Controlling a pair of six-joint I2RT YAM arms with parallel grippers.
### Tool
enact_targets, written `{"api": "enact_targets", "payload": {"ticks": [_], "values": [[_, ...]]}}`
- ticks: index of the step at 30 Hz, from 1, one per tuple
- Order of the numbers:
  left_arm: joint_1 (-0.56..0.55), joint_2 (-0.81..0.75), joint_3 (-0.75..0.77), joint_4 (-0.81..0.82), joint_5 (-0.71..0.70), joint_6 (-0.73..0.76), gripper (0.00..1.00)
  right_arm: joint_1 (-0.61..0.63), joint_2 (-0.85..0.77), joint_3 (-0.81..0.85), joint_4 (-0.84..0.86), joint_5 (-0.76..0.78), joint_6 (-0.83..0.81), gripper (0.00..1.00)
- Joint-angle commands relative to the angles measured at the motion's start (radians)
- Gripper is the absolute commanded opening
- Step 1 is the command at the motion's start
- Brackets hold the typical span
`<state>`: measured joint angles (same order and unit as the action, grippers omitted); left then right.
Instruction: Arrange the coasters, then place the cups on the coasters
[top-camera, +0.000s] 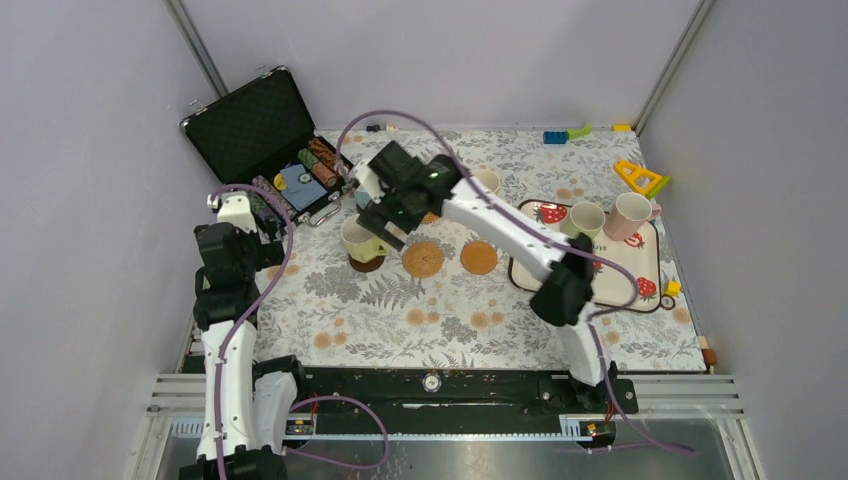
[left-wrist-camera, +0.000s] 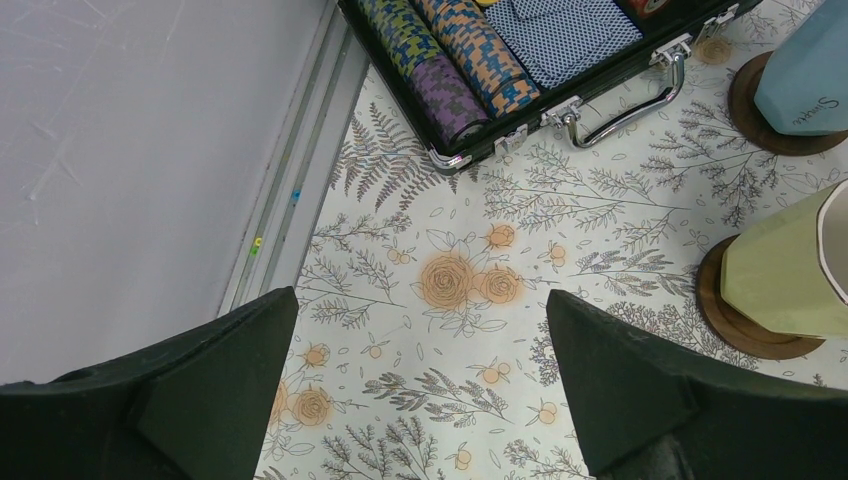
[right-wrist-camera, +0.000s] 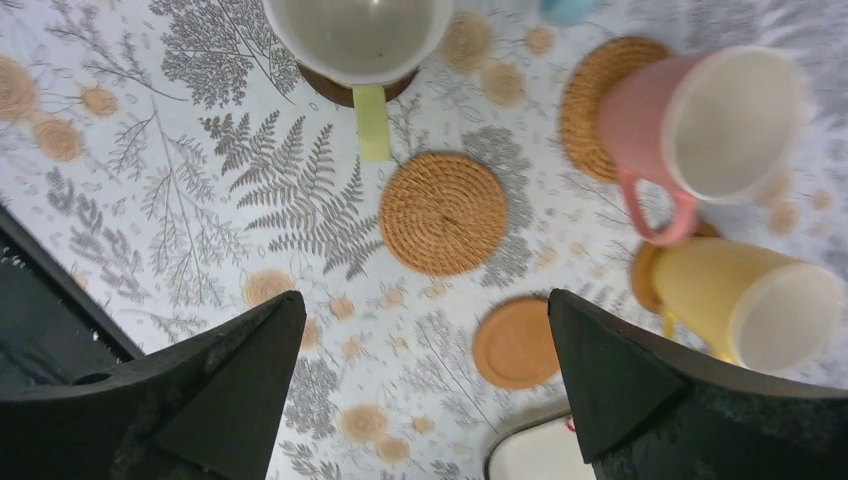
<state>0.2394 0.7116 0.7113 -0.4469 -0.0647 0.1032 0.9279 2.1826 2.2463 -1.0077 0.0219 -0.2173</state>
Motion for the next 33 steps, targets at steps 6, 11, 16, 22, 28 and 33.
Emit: {"api": "enact_targets", "payload": {"ticks": [6,11,16,22,28,33], "values": [[0.006,-0.021,0.001,0.057,0.016,-0.007,0.99,-0.312,-0.517,-0.327,0.104,0.062,-0.084,1.0],[0.006,-0.018,0.001,0.057,0.028,-0.007,0.99,-0.543,-0.661,-0.621,0.228,0.062,-0.155,1.0],[0.006,-0.019,-0.001,0.057,0.045,-0.007,0.99,-0.77,-0.703,-0.767,0.267,-0.069,-0.332,1.0],[0.006,-0.014,-0.001,0.056,0.053,-0.005,0.99,-0.975,-0.57,-0.694,0.222,-0.126,-0.583,1.0],[0.005,-0.019,-0.003,0.056,0.052,-0.003,0.99,-1.036,-0.467,-0.609,0.157,-0.209,-0.805,1.0],[0.005,-0.017,-0.003,0.057,0.049,-0.002,0.99,-1.037,-0.387,-0.508,0.014,-0.311,-0.922,1.0]]}}
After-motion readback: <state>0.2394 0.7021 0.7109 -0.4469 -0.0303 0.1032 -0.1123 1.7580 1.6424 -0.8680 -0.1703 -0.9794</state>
